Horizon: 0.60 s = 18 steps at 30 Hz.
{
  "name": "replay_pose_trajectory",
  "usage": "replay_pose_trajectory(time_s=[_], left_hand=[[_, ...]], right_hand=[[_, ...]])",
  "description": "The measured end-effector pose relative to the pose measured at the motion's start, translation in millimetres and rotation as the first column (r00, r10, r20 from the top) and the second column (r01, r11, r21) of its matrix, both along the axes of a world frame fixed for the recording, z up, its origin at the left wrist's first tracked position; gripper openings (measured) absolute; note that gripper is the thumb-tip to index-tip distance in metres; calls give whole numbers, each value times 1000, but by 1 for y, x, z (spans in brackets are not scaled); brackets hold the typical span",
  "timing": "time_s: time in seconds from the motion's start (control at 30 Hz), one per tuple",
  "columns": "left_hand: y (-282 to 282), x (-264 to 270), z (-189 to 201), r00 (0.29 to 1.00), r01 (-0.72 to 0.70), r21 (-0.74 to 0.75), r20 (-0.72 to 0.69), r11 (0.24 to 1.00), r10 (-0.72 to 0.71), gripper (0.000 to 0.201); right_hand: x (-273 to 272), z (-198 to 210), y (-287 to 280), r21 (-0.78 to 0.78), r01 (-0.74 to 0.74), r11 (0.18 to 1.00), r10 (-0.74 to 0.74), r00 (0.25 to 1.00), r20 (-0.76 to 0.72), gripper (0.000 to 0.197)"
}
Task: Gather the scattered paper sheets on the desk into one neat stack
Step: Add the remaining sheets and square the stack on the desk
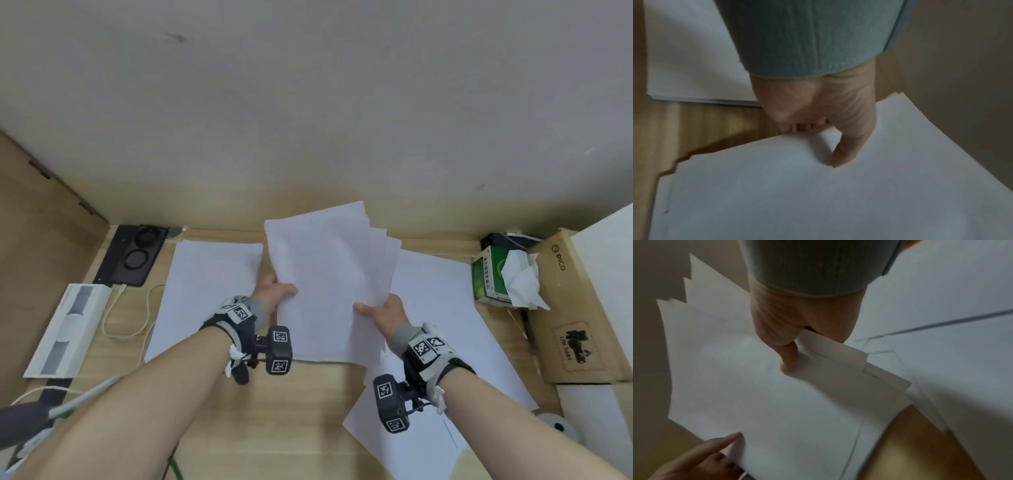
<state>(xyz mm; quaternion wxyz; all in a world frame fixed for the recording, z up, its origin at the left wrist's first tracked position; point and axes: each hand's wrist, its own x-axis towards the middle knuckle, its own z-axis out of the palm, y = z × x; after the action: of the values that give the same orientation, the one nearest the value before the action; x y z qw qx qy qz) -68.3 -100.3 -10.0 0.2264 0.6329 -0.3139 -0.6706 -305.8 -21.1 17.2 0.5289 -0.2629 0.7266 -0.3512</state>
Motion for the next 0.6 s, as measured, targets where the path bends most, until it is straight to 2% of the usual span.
replay_pose_trajectory(time_s=[0.1, 0.2, 0.27, 0.4, 0.5, 0.6], left_hand=[[-16, -8, 56, 998, -57, -141, -21, 988, 55, 54], [-35, -6, 80, 997, -82, -214, -21, 973, 79, 54], [-38, 0, 95, 999, -54, -212, -15, 976, 52, 55], [-31, 12, 99, 1000, 5, -220, 5, 975, -4, 27], [-20, 10, 90, 999, 45, -229, 10, 972, -44, 32], [-14, 1, 88, 999, 40, -280, 3, 959, -41, 27]], right_hand=[[-2, 29, -22, -69, 21, 997, -21, 1000, 10, 24], [1, 46, -41, -121, -12, 993, 14, 1000, 11, 25], [3, 56, -47, -145, -47, 988, 49, 999, 8, 26], [2, 53, -43, -137, -50, 989, 51, 999, 5, 25], [2, 43, -32, -124, -38, 992, 35, 999, -20, 20], [7, 43, -28, -137, -56, 989, 53, 998, -29, 20]])
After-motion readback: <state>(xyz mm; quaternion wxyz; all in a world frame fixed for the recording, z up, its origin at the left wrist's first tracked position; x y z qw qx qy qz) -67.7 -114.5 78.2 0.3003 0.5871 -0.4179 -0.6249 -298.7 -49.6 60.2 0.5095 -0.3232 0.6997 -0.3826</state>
